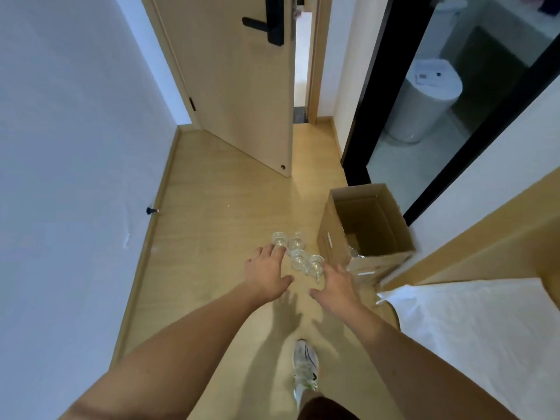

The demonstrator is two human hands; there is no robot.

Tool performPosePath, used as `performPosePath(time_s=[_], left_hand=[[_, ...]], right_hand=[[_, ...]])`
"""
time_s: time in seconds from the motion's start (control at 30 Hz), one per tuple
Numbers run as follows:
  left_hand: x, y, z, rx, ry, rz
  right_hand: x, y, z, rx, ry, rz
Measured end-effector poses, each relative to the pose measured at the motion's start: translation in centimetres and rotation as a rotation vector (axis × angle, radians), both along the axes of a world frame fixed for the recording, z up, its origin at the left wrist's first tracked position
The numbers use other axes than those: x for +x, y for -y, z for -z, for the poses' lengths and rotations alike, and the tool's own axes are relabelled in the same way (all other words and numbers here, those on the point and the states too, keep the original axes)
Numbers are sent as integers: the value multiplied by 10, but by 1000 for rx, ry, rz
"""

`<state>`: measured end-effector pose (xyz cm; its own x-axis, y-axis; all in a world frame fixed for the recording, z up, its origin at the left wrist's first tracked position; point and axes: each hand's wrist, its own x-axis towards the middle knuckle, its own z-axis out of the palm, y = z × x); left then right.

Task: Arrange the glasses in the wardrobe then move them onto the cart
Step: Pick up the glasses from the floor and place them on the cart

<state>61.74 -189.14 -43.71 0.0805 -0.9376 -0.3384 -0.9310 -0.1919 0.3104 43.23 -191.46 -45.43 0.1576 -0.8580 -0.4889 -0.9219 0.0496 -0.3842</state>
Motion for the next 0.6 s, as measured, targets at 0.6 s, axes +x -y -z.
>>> performPosePath(time_s=[0.6], left_hand=[[-1,116,201,238,-156,-74]], right_hand=[[-1,103,194,267,-70,45]])
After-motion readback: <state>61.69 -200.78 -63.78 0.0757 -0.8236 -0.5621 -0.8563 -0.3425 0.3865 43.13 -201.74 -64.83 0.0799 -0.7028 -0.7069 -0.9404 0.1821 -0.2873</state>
